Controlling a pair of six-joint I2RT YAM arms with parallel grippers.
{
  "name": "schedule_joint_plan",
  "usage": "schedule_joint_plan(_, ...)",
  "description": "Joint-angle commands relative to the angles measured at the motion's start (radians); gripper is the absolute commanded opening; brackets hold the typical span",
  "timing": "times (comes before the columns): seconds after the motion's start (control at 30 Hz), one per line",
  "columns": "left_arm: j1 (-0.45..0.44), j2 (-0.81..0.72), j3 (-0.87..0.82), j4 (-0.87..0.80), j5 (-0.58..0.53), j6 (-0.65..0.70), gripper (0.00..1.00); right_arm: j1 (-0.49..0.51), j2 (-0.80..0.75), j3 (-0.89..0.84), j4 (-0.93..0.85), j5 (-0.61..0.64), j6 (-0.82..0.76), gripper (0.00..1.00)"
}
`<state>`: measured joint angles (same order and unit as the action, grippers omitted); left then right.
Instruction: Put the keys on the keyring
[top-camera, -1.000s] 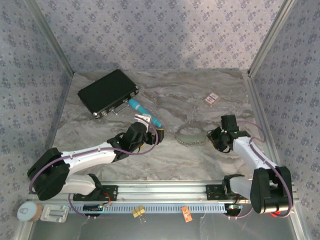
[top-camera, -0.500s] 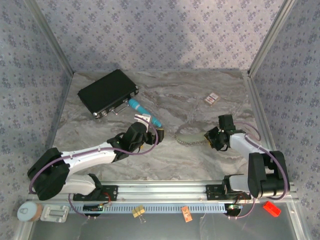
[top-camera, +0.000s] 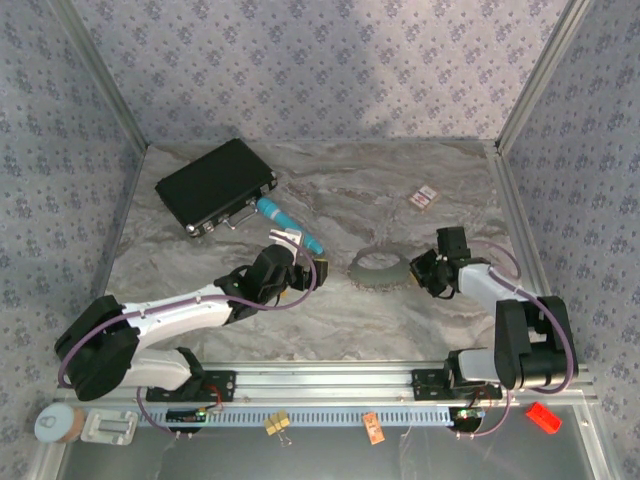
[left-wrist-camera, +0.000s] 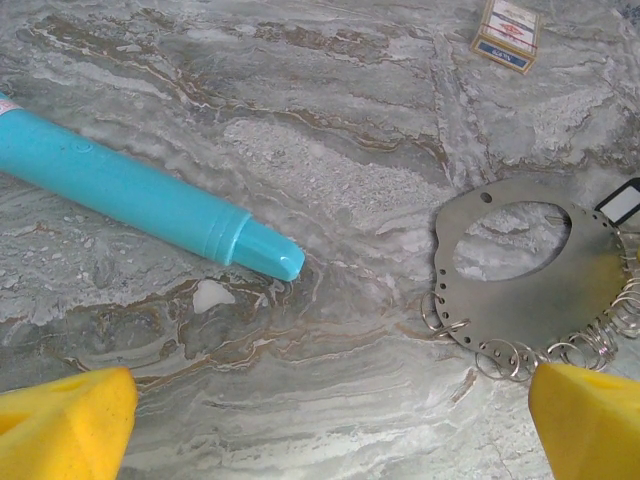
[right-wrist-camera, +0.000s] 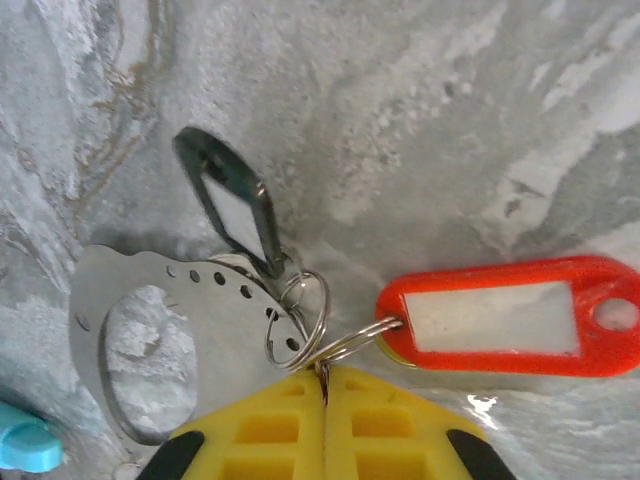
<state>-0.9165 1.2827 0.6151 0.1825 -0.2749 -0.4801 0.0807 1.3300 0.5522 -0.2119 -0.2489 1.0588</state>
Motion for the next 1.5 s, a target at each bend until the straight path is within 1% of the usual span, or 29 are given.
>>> schedule_joint_plan(0.0, -0.005, -0.015, 0.037, -0.011, -0.007, 0.011, 1.00, 0.002, 0.004, 0.026, -0.035, 0.031, -0.067, 0.00)
schedule_joint_plan(0.2, -0.005, -0.030, 0.030, -0.020, -0.023, 0.016, 1.00, 0.026, -0.027, 0.088, -0.084, 0.030, -0.228, 0.00)
schedule_joint_plan(0.37, -0.005, -0.024, 0.029, -0.010, -0.018, 0.038, 1.00, 0.078, -0.034, 0.180, -0.162, 0.012, -0.397, 0.00)
schedule_joint_plan(0.43, -0.005, -0.020, 0.032, 0.005, -0.003, 0.068, 1.00, 0.104, -0.035, 0.223, -0.193, -0.006, -0.456, 0.00)
schedule_joint_plan(0.53, -0.006, -0.011, 0.039, 0.038, 0.011, 0.158, 1.00, 0.141, -0.038, 0.278, -0.207, -0.093, -0.545, 0.00)
schedule_joint_plan(0.63, -0.001, -0.002, 0.056, 0.059, 0.011, 0.295, 1.00, 0.176, -0.045, 0.331, -0.234, -0.128, -0.642, 0.00)
schedule_joint_plan(0.67, 0.011, 0.001, 0.062, 0.061, 0.032, 0.334, 1.00, 0.183, -0.044, 0.348, -0.243, -0.143, -0.675, 0.00)
schedule_joint_plan(0.77, 0.110, 0.020, 0.096, 0.039, 0.219, 0.388, 0.97, 0.204, -0.036, 0.395, -0.265, -0.197, -0.772, 0.00)
schedule_joint_plan(0.83, 0.179, 0.042, 0.126, 0.017, 0.353, 0.426, 0.95, 0.226, -0.030, 0.430, -0.291, -0.208, -0.841, 0.00)
schedule_joint_plan(0.87, 0.200, 0.054, 0.145, -0.006, 0.409, 0.458, 0.94, 0.235, -0.027, 0.443, -0.299, -0.212, -0.868, 0.00)
schedule_joint_plan(0.93, 0.243, 0.089, 0.209, -0.132, 0.586, 0.581, 0.94, 0.258, -0.019, 0.474, -0.314, -0.221, -0.921, 0.00)
schedule_joint_plan(1.07, 0.279, 0.175, 0.322, -0.326, 0.703, 0.721, 0.94, 0.303, -0.003, 0.514, -0.330, -0.239, -0.995, 0.00)
schedule_joint_plan(1.2, 0.319, 0.237, 0.374, -0.406, 0.762, 0.788, 0.85, 0.349, 0.002, 0.527, -0.328, -0.262, -1.051, 0.00)
schedule_joint_plan(1.3, 0.336, 0.253, 0.387, -0.450, 0.909, 0.865, 0.78, 0.370, 0.007, 0.539, -0.325, -0.269, -1.068, 0.00)
schedule_joint_plan(1.37, 0.336, 0.266, 0.385, -0.461, 0.983, 0.906, 0.70, 0.379, 0.014, 0.546, -0.325, -0.270, -1.075, 0.00)
schedule_joint_plan(1.4, 0.335, 0.275, 0.384, -0.463, 1.012, 0.922, 0.63, 0.384, 0.016, 0.545, -0.324, -0.272, -1.076, 0.00)
schedule_joint_plan(1.47, 0.335, 0.294, 0.389, -0.464, 1.050, 0.933, 0.53, 0.394, 0.020, 0.546, -0.322, -0.275, -1.076, 0.00)
